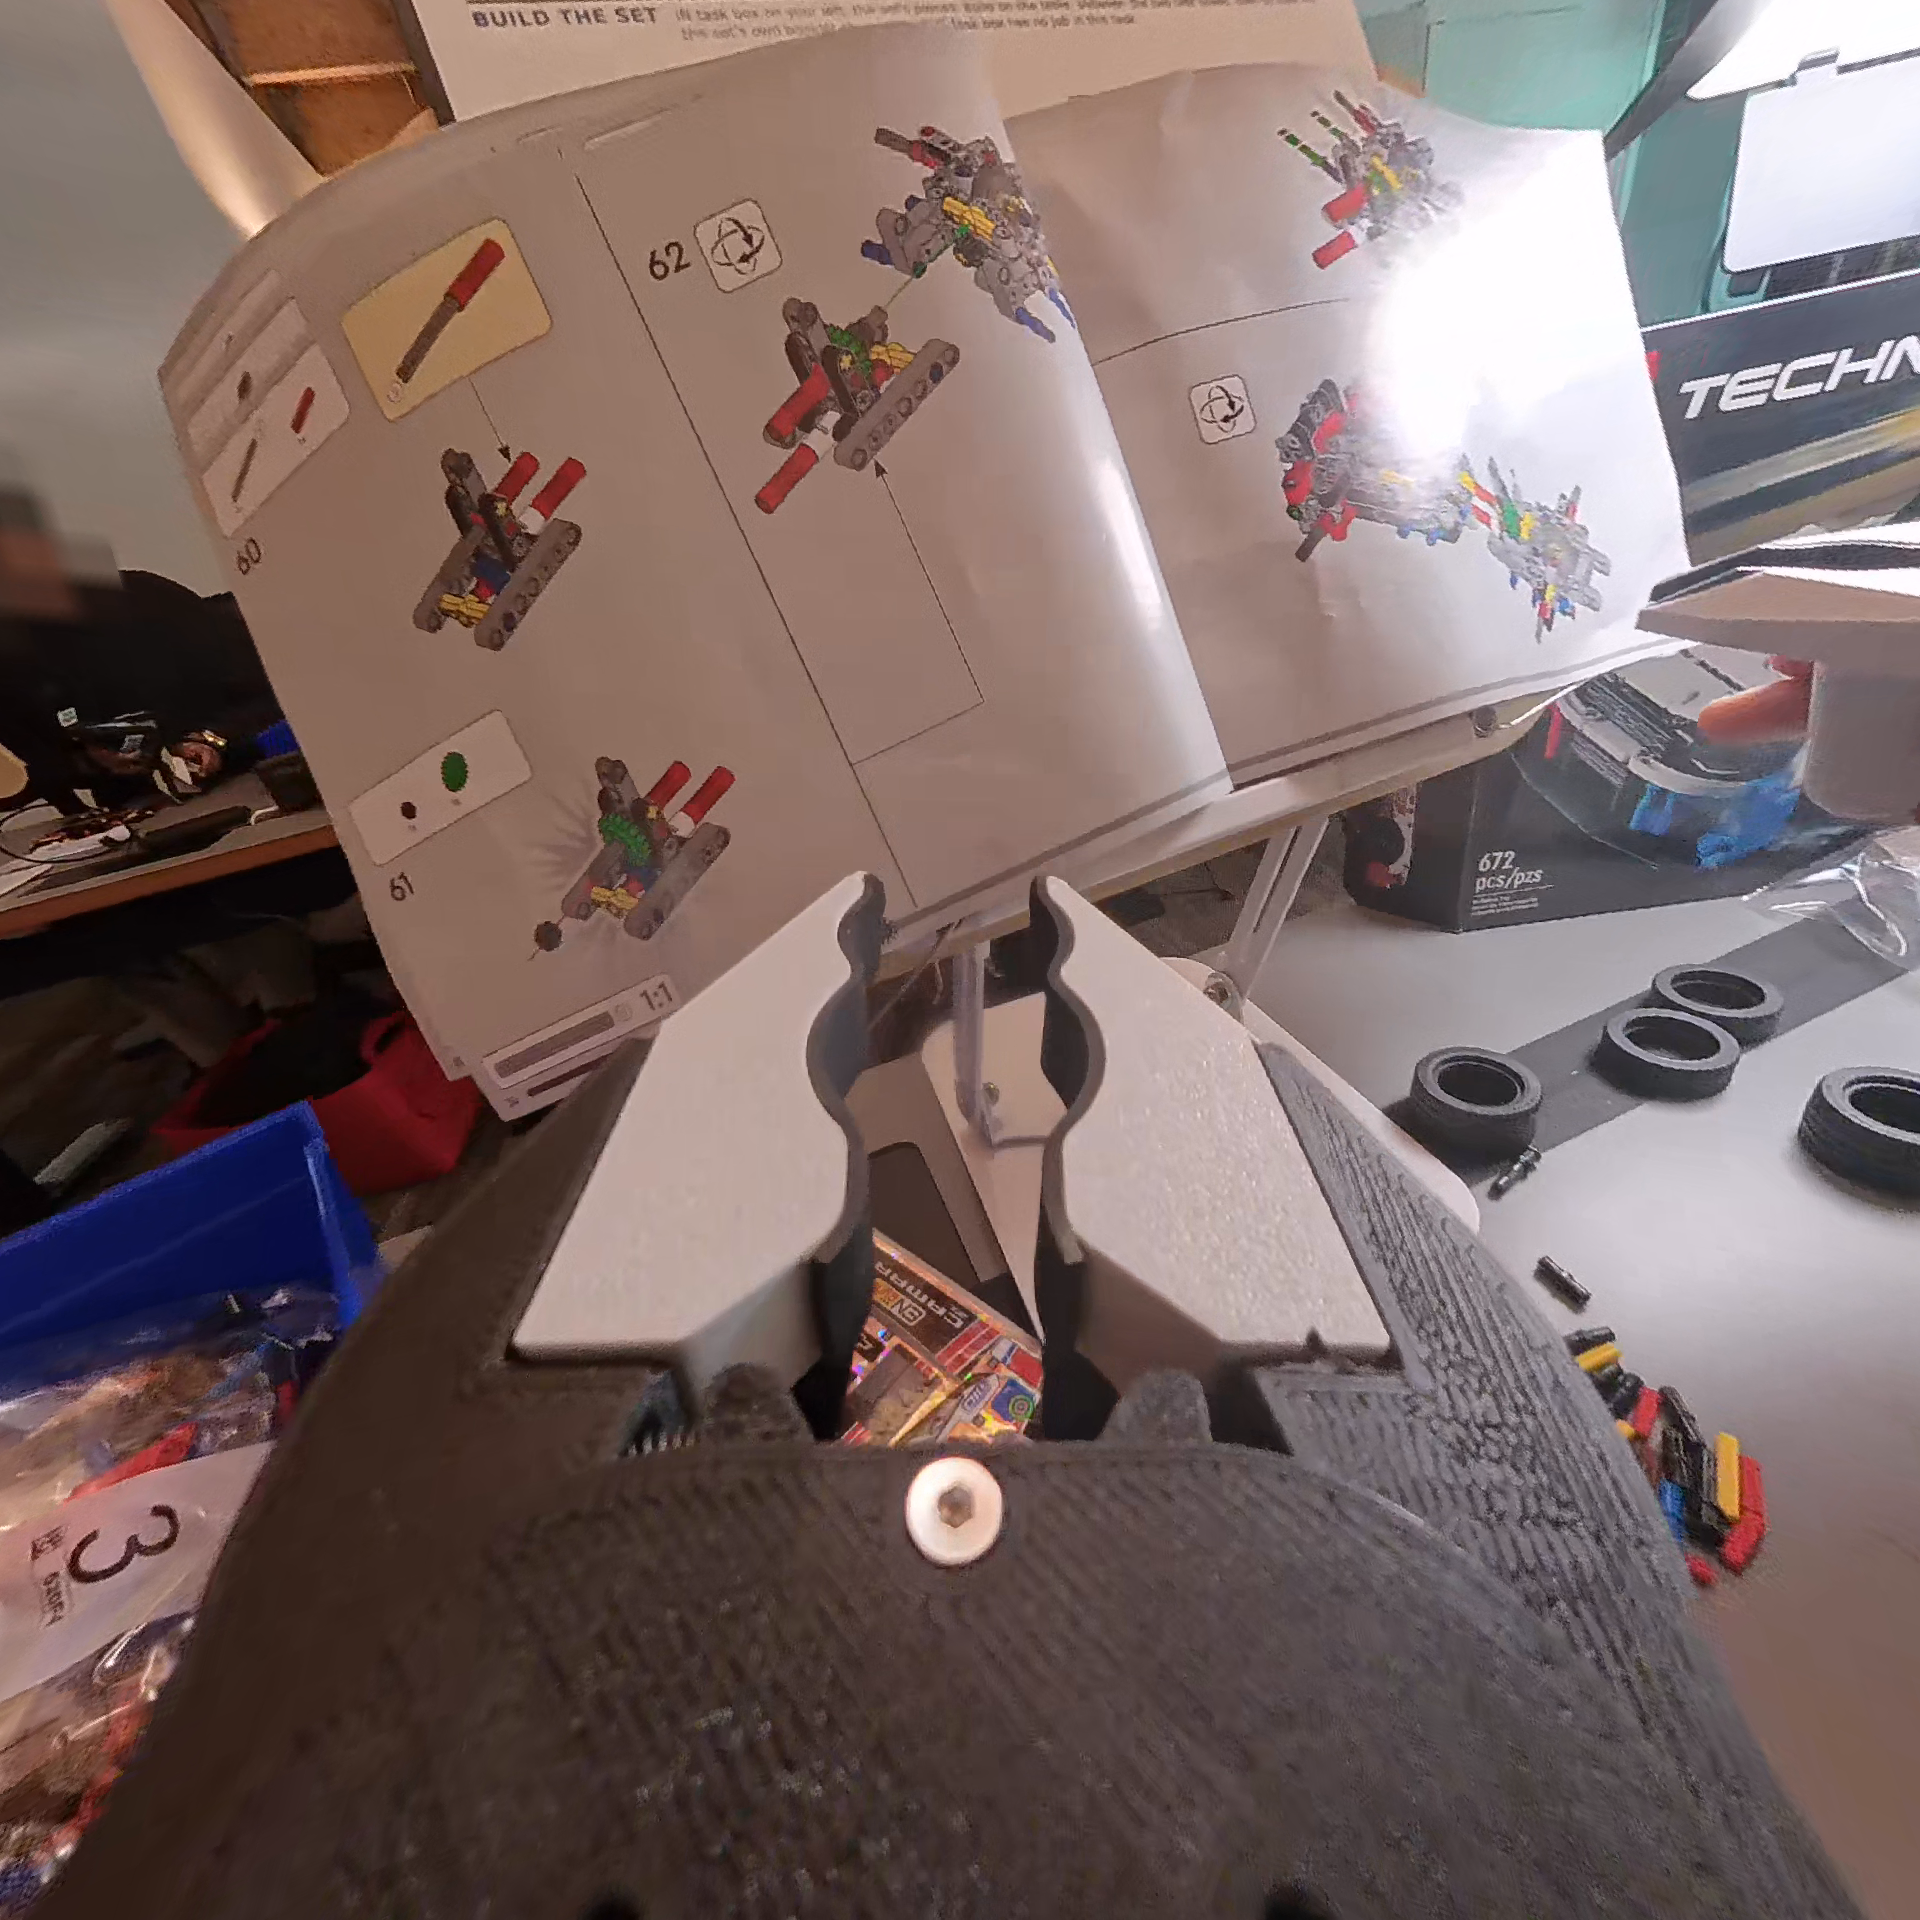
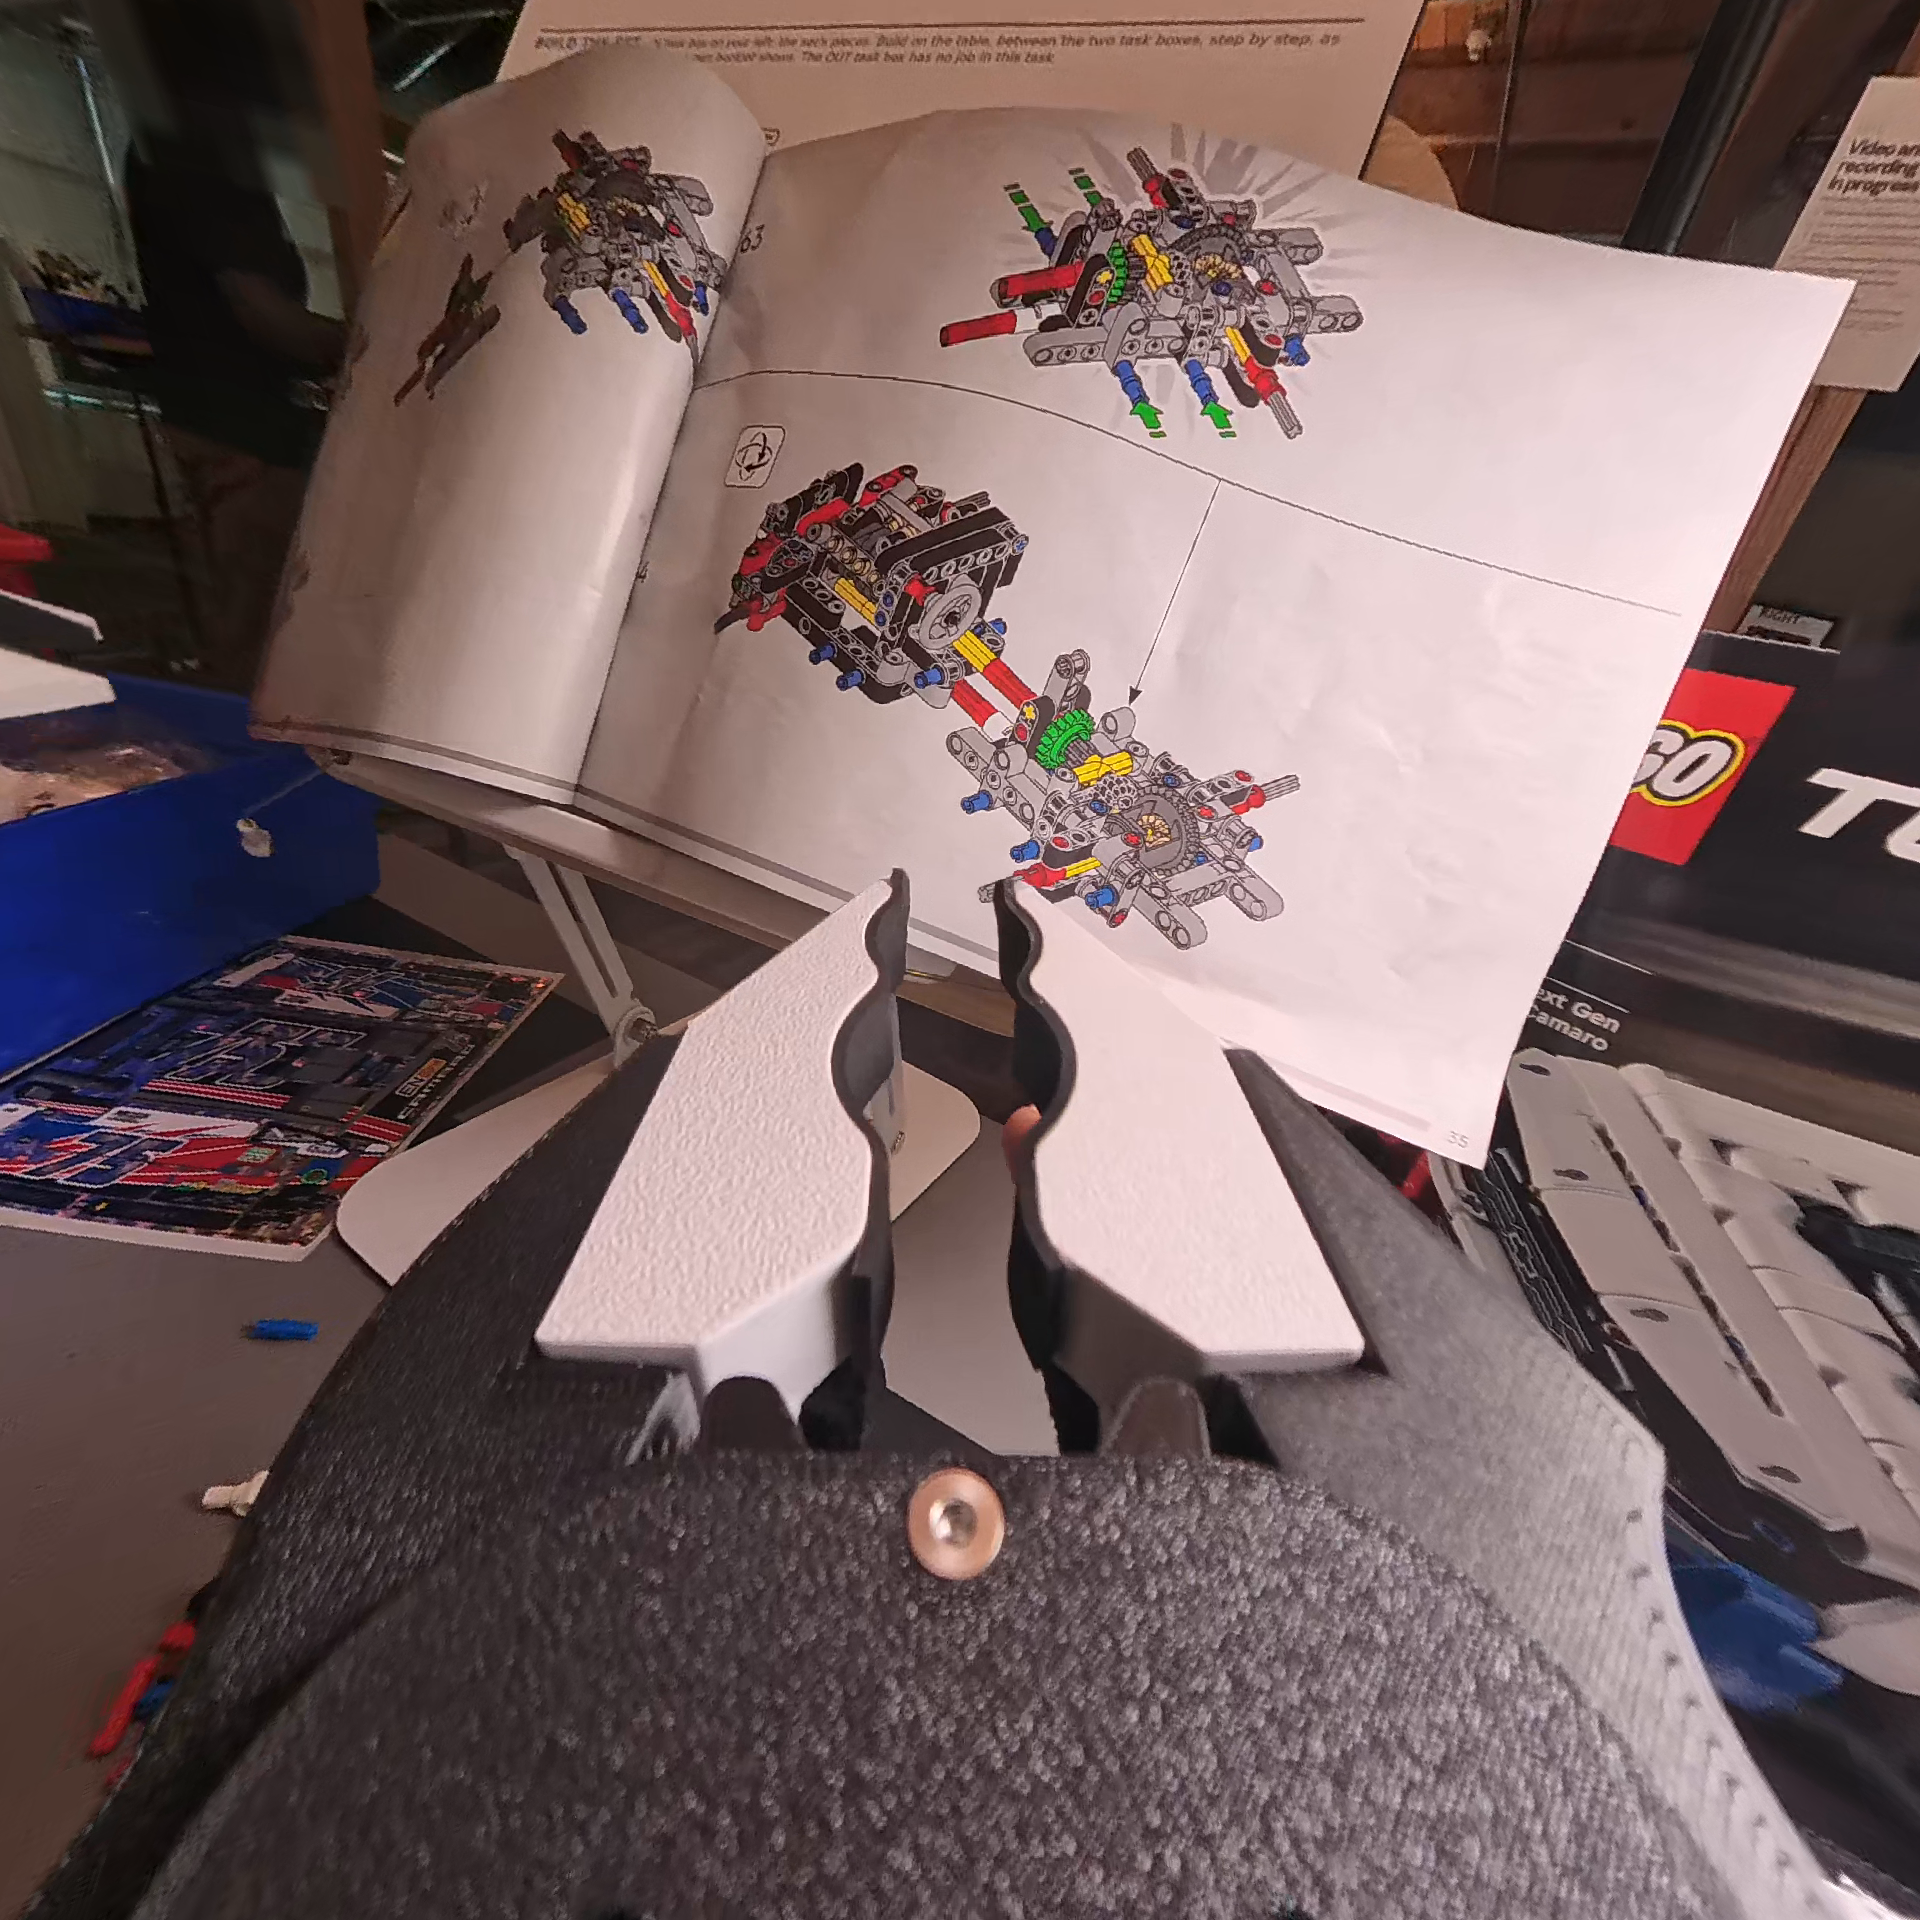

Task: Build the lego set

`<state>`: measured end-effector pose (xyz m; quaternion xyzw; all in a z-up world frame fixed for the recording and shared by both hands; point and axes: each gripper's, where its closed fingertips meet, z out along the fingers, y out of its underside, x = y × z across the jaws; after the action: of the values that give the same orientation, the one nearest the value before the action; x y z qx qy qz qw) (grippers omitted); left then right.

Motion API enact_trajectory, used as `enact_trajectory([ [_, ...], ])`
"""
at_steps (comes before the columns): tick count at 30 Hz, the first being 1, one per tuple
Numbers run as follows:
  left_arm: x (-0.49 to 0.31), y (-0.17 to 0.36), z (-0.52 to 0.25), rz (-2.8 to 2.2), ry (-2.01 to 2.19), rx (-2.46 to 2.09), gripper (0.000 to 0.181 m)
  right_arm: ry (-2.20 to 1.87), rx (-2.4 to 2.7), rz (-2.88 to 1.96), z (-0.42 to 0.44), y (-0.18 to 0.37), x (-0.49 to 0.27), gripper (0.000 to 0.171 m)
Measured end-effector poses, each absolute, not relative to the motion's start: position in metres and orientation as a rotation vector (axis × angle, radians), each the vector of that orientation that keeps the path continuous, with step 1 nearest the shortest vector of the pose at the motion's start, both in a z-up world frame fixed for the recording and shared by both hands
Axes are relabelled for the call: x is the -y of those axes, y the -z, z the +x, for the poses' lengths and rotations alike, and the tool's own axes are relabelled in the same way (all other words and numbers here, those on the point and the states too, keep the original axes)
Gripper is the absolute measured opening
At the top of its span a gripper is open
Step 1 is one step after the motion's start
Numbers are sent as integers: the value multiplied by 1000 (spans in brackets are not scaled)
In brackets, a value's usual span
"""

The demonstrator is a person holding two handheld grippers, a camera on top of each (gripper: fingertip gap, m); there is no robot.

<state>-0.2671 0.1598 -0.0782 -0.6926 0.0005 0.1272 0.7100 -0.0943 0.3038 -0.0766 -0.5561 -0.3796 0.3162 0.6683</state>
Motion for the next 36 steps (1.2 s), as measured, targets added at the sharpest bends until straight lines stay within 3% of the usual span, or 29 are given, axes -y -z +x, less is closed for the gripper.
enact_trajectory([
  [14, -157, 104, -281, -1581, -200, 84, 29, -714, 864, -1205, -100, 67, -293, 7],
  [36, -166, 87, -303, -1515, -100, 174, 20, -703, 845, -1225, -105, 81, -302, 5],
])
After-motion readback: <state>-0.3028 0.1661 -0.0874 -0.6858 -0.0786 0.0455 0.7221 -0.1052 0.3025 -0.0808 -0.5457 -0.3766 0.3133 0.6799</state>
